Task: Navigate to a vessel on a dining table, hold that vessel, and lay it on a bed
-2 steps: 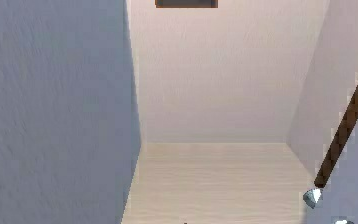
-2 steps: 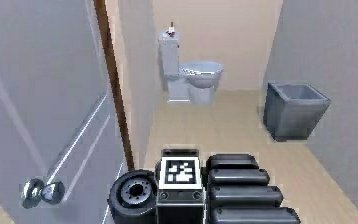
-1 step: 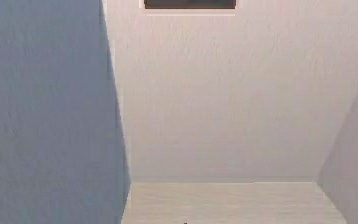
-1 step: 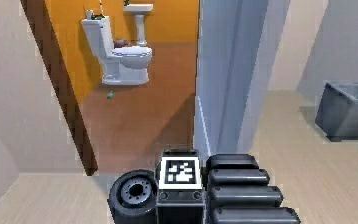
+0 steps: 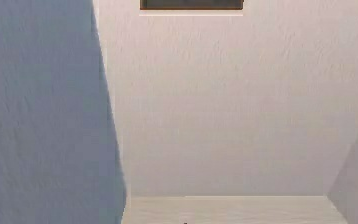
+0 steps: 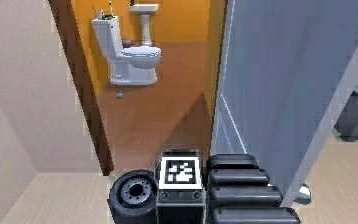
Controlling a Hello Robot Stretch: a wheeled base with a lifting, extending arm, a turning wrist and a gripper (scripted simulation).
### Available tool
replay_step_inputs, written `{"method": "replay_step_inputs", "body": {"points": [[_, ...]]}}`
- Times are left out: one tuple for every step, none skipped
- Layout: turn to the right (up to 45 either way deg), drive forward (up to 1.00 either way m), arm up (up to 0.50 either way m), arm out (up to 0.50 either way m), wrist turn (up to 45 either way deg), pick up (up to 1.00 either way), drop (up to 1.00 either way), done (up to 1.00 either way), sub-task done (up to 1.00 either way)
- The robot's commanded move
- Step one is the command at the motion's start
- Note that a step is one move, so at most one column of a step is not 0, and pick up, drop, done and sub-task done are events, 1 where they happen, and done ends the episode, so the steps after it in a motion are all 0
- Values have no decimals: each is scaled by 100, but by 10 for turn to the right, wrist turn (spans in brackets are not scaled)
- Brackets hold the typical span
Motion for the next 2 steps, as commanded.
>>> {"method": "replay_step_inputs", "body": {"points": [[450,0,0,0,0,0,0,0,0],[120,0,0,0,0,0,0,0,0]]}}
